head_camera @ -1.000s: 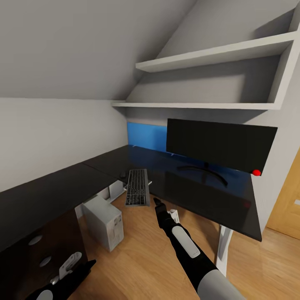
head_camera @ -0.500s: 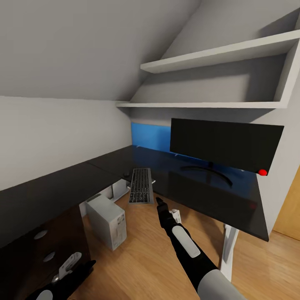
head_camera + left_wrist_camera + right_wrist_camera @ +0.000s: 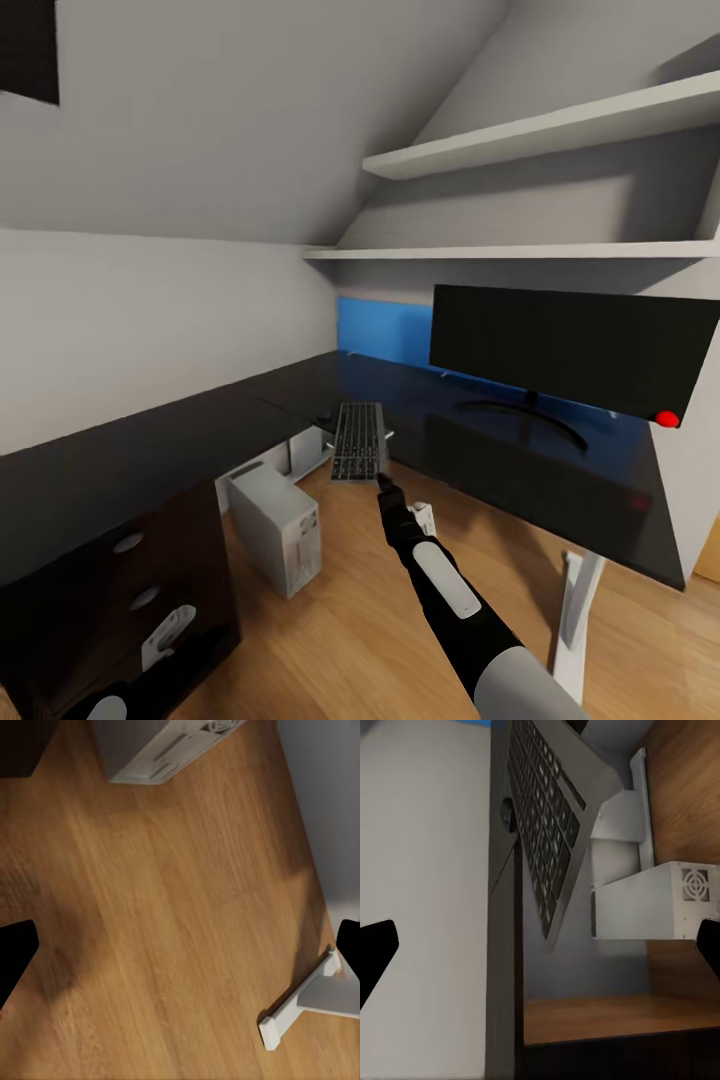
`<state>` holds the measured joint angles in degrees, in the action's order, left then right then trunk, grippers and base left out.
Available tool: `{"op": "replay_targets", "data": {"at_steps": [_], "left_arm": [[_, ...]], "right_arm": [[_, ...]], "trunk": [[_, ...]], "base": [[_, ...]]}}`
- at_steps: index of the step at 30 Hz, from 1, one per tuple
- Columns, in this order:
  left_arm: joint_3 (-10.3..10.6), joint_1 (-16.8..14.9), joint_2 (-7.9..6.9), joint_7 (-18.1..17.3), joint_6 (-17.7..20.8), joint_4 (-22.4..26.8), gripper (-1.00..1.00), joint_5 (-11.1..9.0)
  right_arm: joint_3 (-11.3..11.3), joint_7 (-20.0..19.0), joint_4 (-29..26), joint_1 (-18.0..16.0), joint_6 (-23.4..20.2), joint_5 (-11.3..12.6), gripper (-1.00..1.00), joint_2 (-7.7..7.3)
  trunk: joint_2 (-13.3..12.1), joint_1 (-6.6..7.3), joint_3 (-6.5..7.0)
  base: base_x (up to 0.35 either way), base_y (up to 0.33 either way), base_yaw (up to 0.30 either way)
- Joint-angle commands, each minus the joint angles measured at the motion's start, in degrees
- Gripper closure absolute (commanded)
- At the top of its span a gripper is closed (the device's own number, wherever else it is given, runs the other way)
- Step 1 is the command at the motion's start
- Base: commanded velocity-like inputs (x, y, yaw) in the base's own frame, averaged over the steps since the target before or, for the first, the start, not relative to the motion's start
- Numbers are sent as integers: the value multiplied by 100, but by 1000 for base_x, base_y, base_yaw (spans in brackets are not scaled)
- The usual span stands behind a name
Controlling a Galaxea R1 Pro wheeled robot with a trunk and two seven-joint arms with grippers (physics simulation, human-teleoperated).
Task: In the bedroom, organize the workspace by keeping the computer under the desk, ensuring the monitor is on the desk, placing the keyboard on the desk next to the monitor, placing the mouse on the desk next to the keyboard, moving the folder from the swivel chair onto the desk next to the mouse, stacking the notebook on top of the folder with the pen on top of the notebook, and positioning the swivel chair next to the desk.
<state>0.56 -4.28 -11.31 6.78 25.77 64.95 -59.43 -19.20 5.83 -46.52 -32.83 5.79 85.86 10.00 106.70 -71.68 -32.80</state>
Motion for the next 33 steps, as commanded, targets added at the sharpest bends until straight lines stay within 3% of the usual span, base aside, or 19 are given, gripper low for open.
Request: {"op": "replay_targets", "data": {"at_steps": [1, 9, 33], "left_arm": [[6, -3, -1, 52, 16, 9, -100, -59], [6, -3, 4, 52, 16, 9, -100, -53], [50, -3, 6, -9, -59, -43, -100, 8]], "right_arm": [[-14, 20, -6, -4, 42, 50, -100, 0], [-14, 14, -6, -4, 49, 46, -100, 0], [-7, -42, -241, -4, 666, 68, -100, 0]], "trunk": [[45, -22, -17], [366, -198, -104], [366, -198, -83]], "base": [[0, 0, 181], [0, 0, 196], [0, 0, 29]]}}
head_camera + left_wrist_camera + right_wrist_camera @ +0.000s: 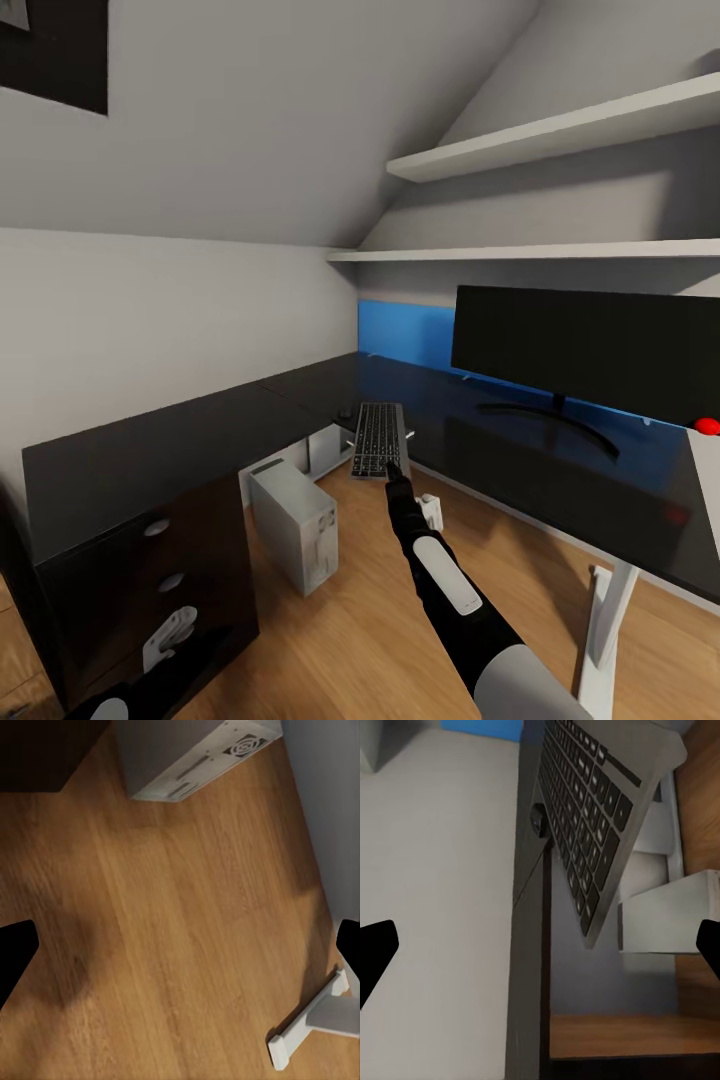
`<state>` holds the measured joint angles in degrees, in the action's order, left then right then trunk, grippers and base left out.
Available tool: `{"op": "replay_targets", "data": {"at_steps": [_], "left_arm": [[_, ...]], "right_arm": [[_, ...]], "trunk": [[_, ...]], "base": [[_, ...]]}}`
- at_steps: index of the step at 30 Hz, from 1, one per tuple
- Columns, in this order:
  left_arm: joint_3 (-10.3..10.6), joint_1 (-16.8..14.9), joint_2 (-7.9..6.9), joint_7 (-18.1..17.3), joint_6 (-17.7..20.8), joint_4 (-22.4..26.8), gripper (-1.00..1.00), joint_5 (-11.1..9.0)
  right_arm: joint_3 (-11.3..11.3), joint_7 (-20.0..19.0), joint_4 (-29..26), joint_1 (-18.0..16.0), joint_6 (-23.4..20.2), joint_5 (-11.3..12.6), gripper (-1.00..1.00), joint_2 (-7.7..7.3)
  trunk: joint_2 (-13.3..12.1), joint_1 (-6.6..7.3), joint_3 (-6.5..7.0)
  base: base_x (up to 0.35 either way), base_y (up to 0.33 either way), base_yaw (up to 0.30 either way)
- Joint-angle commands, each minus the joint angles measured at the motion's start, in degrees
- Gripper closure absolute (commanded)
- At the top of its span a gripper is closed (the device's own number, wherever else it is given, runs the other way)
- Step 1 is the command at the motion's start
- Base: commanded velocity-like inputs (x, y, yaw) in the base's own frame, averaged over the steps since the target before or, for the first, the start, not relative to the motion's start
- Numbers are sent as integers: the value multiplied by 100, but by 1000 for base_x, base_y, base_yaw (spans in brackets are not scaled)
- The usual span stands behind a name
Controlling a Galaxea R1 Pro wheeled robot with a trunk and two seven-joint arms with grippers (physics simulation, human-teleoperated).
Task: In the bedroom, organize the workspace by keeping the computer under the desk, ensuring the monitor is on the desk, placing the keyboard on the desk next to the monitor, placing the mouse on the desk next to the keyboard, moving the folder from the swivel chair onto the desk next to the mouse, stacking the notebook on top of the folder with the pen on top of the notebook, and positioning the swivel chair next to the desk.
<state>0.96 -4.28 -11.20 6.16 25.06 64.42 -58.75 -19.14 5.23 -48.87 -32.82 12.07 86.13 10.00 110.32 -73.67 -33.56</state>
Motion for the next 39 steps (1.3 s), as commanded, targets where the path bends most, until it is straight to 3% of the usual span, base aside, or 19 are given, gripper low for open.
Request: {"op": "replay_targets", "data": {"at_steps": [1, 5, 11, 20, 39], "left_arm": [[10, -2, -5, 53, 9, 10, -100, -60], [7, -2, -5, 52, 3, 10, -100, -64], [4, -13, -175, -38, 2, 204, -100, -219], [4, -13, -175, -38, 2, 474, -100, -231], [4, -16, -172, -32, 17, 497, -100, -256]], "right_arm": [[-16, 16, -11, -1, 46, 44, -100, 0], [-46, 9, -22, 7, 53, 46, -100, 0], [-65, -43, -217, -189, 246, 166, -100, -123], [-65, -43, -245, -234, 256, 174, -100, -123], [-79, -39, -273, -257, 246, 207, -100, -115]], "trunk": [[3, 1, -7], [3, 1, -7], [3, 1, -7], [3, 1, -7], [44, -21, -25]], "base": [[0, 0, 0], [0, 0, 0], [0, 0, 0], [0, 0, 0], [0, 0, 0]]}}
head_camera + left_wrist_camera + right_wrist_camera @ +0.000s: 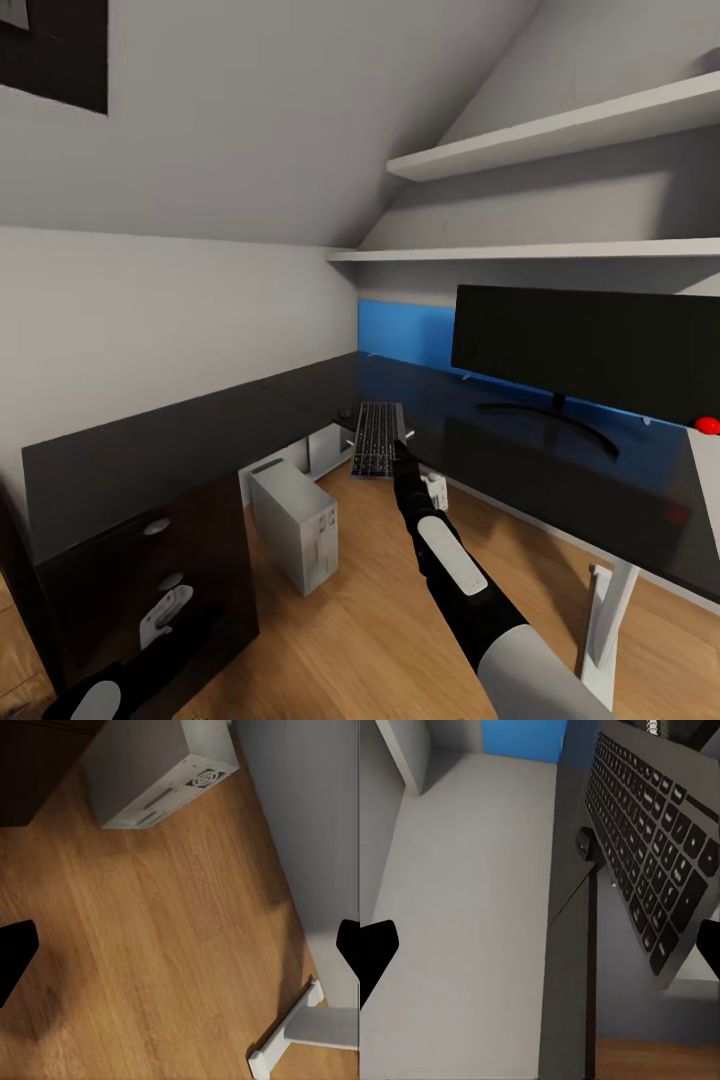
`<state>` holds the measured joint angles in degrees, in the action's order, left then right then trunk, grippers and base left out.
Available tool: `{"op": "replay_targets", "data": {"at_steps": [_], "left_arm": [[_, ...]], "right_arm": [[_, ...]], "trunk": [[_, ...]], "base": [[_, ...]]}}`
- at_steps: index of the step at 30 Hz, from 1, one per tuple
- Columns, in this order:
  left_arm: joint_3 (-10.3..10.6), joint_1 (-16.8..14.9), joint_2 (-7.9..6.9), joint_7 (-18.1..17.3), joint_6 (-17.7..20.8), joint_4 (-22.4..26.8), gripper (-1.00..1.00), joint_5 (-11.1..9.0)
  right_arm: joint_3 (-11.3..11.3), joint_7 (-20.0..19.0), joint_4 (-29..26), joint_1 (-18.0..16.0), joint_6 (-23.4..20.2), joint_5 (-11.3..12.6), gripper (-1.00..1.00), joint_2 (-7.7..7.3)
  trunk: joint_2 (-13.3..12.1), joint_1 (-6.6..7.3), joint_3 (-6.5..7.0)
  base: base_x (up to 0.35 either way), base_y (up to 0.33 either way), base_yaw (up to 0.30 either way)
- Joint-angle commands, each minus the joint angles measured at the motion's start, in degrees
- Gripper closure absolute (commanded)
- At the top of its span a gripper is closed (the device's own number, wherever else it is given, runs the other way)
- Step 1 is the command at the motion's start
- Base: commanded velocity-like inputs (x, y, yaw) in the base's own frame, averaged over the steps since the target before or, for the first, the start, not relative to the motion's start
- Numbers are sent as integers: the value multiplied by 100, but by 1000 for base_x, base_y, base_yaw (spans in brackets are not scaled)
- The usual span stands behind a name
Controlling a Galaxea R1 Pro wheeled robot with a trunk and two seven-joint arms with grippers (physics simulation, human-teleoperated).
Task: In the bedroom, organize the workspace by keeping the computer under the desk, ensuring the monitor is on the desk, placing the keyboard on the desk next to the monitor, placing the mouse on the desk next to the keyboard, moving the folder from the swivel chair onto the desk next to the mouse, stacking the notebook on top of the folder with the pen on top of the notebook, and positioning the swivel chair next to the desk.
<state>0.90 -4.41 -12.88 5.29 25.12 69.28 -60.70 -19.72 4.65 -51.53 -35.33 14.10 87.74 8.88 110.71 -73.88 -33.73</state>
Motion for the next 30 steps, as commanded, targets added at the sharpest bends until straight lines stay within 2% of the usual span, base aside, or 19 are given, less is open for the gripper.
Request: {"op": "replay_targets", "data": {"at_steps": [1, 6, 10, 15, 30], "left_arm": [[-5, 0, 29, 88, 25, 5, -100, -88], [-45, 1, 190, 203, 78, -11, -100, -251], [-53, 2, 319, 202, 99, -16, -100, -367], [-59, 2, 469, 183, 112, -18, -100, -404], [-66, 6, 478, 177, 216, -12, -100, -460]], "right_arm": [[-1, 26, 27, -29, 30, 76, -100, -37], [163, 39, 188, -98, 31, 95, -100, -190], [276, 42, 317, -123, 28, 98, -100, -233], [305, 44, 505, -135, 22, 100, -100, -254], [326, 57, 606, -160, -31, 105, -100, -264]], "trunk": [[45, -22, -25], [85, -44, -43], [85, -44, -43], [85, -44, -43], [646, -352, -295]], "base": [[0, 0, 0], [0, 0, 0], [0, 0, 0], [0, 0, 0], [0, 0, 0]]}}
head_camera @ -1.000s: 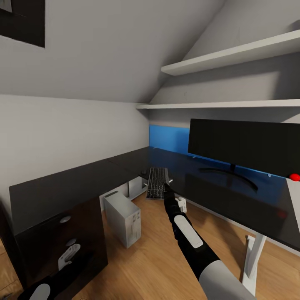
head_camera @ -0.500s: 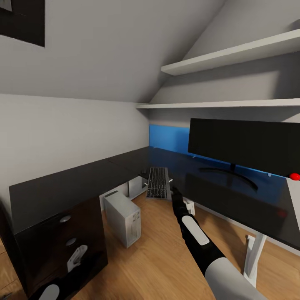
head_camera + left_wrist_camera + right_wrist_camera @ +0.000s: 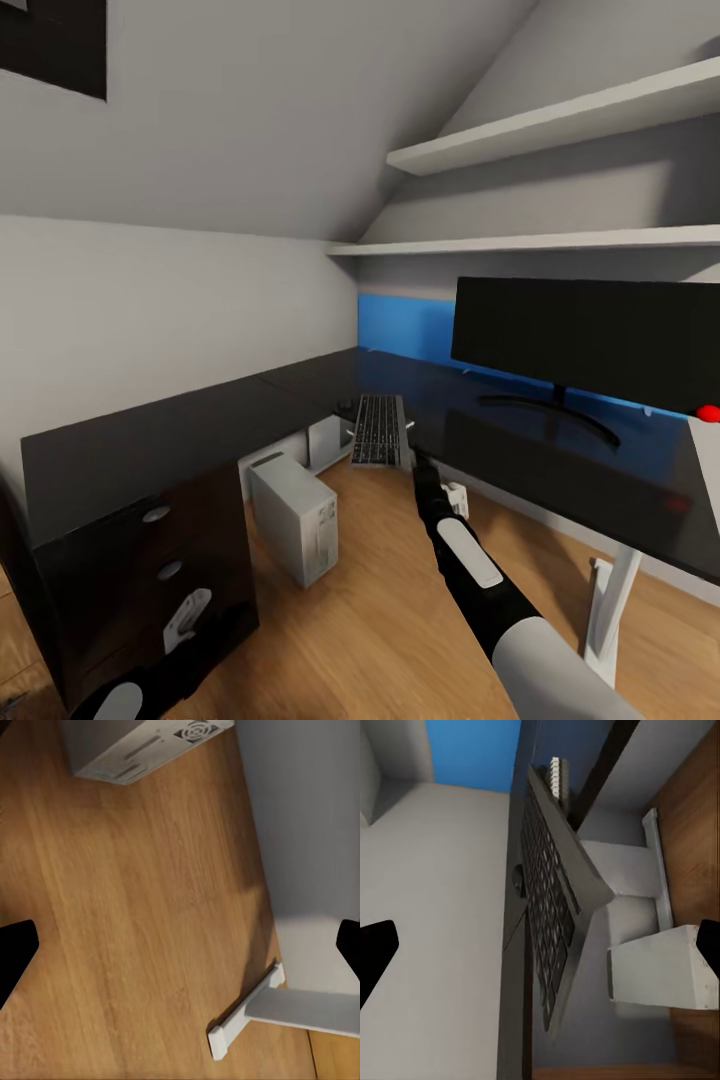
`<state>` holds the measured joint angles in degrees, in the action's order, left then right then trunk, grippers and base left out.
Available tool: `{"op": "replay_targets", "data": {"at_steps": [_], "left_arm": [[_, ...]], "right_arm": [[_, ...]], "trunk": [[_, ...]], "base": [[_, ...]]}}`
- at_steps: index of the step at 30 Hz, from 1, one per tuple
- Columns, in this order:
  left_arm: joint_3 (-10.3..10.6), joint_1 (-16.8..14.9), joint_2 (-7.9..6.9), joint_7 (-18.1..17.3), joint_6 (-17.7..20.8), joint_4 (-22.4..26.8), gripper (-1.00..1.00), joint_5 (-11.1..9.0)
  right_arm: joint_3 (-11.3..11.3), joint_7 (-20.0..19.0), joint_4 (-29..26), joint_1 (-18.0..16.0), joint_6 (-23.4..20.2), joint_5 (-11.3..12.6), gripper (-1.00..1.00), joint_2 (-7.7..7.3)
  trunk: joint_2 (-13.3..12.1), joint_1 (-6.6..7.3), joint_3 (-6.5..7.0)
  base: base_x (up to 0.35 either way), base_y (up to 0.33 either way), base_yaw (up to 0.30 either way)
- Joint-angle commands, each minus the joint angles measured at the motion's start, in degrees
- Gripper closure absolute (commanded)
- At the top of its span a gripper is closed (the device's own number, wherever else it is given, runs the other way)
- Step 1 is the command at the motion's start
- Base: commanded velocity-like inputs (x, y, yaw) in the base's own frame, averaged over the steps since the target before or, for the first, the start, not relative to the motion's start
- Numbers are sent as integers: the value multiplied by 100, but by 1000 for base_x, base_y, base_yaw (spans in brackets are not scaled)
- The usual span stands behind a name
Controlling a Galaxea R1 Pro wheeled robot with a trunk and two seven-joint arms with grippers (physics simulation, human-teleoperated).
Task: In the bedroom, organize the workspace by keeping the computer under the desk, ensuring the monitor is on the desk, placing the keyboard on the desk next to the monitor, placing the mouse on the desk next to the keyboard, moving the folder from the swivel chair onto the desk next to the mouse, stacking the notebook on top of the folder with the pen on top of the notebook, and positioning the swivel chair next to the desk.
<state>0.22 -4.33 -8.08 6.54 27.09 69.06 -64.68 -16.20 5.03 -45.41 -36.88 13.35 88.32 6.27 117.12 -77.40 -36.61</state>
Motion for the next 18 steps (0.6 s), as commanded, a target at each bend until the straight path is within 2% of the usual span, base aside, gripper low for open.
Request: {"op": "replay_targets", "data": {"at_steps": [1, 11, 18], "left_arm": [[3, -3, -2, 55, 23, 10, -100, -62], [4, -6, 0, 58, 91, 11, -100, -62], [5, -6, 0, 58, 114, -7, -100, -34]], "right_arm": [[-25, 21, 28, -8, 37, 48, -100, -4], [-23, 24, 191, -20, 14, 67, -100, -4], [-34, 18, 223, -21, 4, 72, -100, 3]], "trunk": [[45, -22, -25], [446, -242, -205], [446, -242, -205]], "base": [[0, 0, 0], [0, 0, 0], [0, 0, 0]]}}
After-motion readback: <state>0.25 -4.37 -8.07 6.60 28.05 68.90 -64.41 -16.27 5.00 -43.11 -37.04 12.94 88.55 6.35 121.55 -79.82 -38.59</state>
